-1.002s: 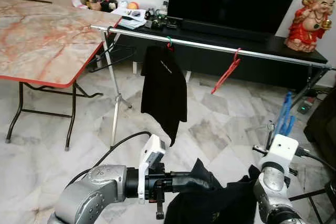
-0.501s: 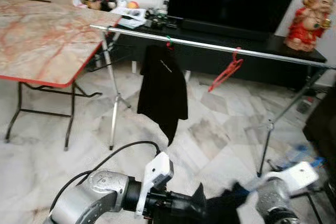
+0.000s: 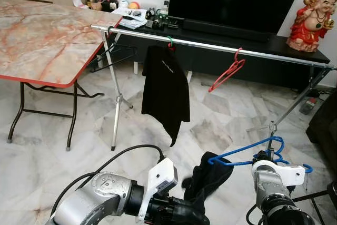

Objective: Hang hanger

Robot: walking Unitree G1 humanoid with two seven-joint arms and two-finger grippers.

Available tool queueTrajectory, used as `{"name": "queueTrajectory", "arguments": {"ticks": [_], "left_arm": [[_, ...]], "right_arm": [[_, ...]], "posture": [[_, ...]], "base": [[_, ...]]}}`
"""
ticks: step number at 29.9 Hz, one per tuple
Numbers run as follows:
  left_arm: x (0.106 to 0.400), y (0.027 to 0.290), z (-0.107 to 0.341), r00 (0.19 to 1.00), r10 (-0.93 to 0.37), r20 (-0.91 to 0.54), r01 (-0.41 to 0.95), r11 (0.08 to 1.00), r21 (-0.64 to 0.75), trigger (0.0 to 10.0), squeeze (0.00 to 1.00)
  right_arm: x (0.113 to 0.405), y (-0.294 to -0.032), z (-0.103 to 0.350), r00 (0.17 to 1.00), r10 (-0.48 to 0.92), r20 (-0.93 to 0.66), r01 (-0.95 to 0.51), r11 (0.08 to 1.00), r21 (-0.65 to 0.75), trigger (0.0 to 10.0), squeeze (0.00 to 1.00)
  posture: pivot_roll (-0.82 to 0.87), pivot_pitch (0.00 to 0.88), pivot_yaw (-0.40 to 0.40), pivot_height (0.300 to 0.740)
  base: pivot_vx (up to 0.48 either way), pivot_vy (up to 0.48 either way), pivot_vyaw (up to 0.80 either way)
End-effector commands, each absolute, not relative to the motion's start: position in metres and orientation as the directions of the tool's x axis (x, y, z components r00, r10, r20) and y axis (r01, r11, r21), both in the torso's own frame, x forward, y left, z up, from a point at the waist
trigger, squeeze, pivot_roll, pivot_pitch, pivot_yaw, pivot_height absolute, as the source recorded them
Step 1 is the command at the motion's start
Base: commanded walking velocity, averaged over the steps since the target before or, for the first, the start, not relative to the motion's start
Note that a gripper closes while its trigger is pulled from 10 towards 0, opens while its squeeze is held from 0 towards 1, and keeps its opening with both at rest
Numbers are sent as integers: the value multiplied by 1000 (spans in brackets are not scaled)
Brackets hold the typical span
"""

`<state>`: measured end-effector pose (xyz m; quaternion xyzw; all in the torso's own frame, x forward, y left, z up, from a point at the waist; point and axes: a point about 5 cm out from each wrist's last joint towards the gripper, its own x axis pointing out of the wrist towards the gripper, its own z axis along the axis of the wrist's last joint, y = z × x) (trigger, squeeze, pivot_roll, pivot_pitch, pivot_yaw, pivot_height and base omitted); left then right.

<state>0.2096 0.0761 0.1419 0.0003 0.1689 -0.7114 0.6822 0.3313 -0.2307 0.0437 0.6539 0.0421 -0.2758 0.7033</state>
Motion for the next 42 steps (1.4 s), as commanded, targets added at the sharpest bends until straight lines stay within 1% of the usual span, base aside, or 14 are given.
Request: {"name": "queueTrajectory", "arguments": {"ticks": [1,6,12,21,23,24,25,27,29,34,37,39,40,42], "left_arm": [[208,71,146,-87,-968,-236,979,-39,-202,0,0],[207,70,150,-97,-964,-246,982,-53,-182,0,0],[203,73,150,-115,-958,-263,982,-70,-176,0,0],[207,76,144,-68,-961,-269,982,-17,-188,0,0],[213,78,142,-14,-961,-276,985,34,-169,39,0],[222,83,138,67,-951,-301,981,118,-156,2039,0],[222,83,138,67,-951,-301,981,118,-156,2039,0],[243,97,129,250,-908,-335,950,296,-95,1529,0],[259,107,124,383,-855,-351,903,427,-55,2588,0],[271,121,113,484,-775,-407,843,538,-22,0,0],[272,124,109,497,-757,-425,831,556,-21,0,0],[270,122,105,479,-765,-431,841,540,-25,0,0],[269,121,104,469,-774,-425,846,533,-36,0,0],[269,121,103,466,-777,-422,847,530,-41,0,0]], "right_arm": [[334,-234,49,851,-346,-396,405,-48,913,10000,0],[334,-235,49,861,-347,-371,370,-71,926,10000,0],[354,-218,88,984,-166,70,-73,-8,997,10000,0],[346,-227,102,938,-139,317,-332,-101,938,10000,0],[347,-220,94,970,-50,239,-234,99,967,10000,0],[345,-217,84,988,-19,151,-144,213,966,10000,0],[345,-217,84,988,-19,151,-144,213,966,10000,0],[333,-226,52,976,-97,-198,220,424,878,10000,0],[318,-236,30,890,-195,-413,456,449,769,10000,0],[312,-247,28,859,-295,-417,495,276,824,10000,0],[314,-248,31,852,-332,-404,463,118,879,10000,0],[326,-245,46,907,-327,-267,257,-76,963,10000,0],[338,-241,67,949,-301,-88,75,-54,996,10000,0],[342,-238,74,959,-281,-27,21,-24,999,10000,0]], "posture": [[157,16,-135,740],[157,16,-137,740],[157,12,-138,740],[151,8,-140,740],[147,10,-141,740],[145,9,-142,740],[145,9,-142,740],[145,12,-144,740],[145,13,-144,740],[151,15,-143,740],[147,17,-141,740],[148,17,-140,740],[149,18,-140,740],[146,18,-140,740]], "base": [[0,0,0],[0,0,0],[0,0,0],[0,0,0],[0,0,0],[0,0,0],[0,0,0],[0,0,0],[0,0,0],[0,0,0],[0,0,0],[0,0,0],[0,0,0],[0,0,0]]}}
